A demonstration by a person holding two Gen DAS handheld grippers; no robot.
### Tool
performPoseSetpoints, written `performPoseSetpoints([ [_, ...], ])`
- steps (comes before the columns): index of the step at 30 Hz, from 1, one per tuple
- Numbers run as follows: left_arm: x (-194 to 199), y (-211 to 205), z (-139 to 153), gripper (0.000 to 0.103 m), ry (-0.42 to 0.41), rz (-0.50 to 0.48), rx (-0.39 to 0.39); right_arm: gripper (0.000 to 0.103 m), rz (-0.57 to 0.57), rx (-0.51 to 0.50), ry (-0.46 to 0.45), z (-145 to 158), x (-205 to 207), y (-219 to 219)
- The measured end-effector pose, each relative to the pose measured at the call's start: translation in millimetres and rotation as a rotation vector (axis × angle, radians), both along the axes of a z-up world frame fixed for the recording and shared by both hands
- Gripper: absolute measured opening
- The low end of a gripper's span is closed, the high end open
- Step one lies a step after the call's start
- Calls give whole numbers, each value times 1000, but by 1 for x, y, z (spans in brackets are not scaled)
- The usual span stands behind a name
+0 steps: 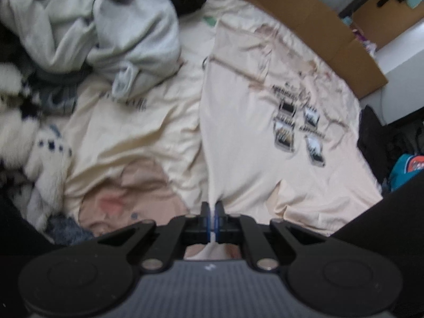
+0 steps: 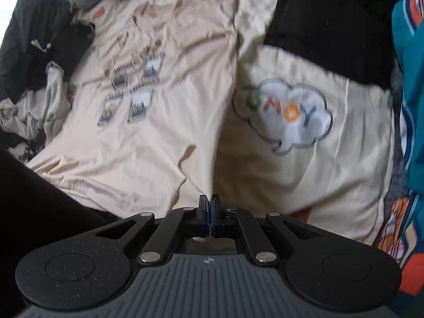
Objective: Fold clothes
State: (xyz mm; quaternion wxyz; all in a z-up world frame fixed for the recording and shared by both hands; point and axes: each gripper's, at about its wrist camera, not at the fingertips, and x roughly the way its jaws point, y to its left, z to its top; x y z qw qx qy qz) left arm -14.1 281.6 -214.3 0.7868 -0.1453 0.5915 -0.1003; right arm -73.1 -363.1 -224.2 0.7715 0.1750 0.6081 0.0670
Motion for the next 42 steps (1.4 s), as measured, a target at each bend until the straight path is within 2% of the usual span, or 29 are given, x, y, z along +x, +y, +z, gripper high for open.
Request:
performPoseSetpoints([
  [8,28,-7,43,2,-106,19,-59,0,-39,0,-112,53,37,-15],
  [11,41,-12,51,2,-126,3,-74,0,-38,6,-123,59,52,-19],
  [14,53,-11,55,2,-133,34,-89,0,-33,13,-132,65,65,-22],
  [18,70,-10,54,2,-118,61,-89,0,-22,6,-159,70,80,-23],
  [26,116,-13,69,2,-141,78,-71,0,-48,44,-222,78,117,-28],
  [36,190,-31,62,2,-161,46,-63,0,-77,31,-247,74,176,-38],
  [42,244,-43,36,2,-162,42,-51,0,-87,19,-250,54,226,-43],
])
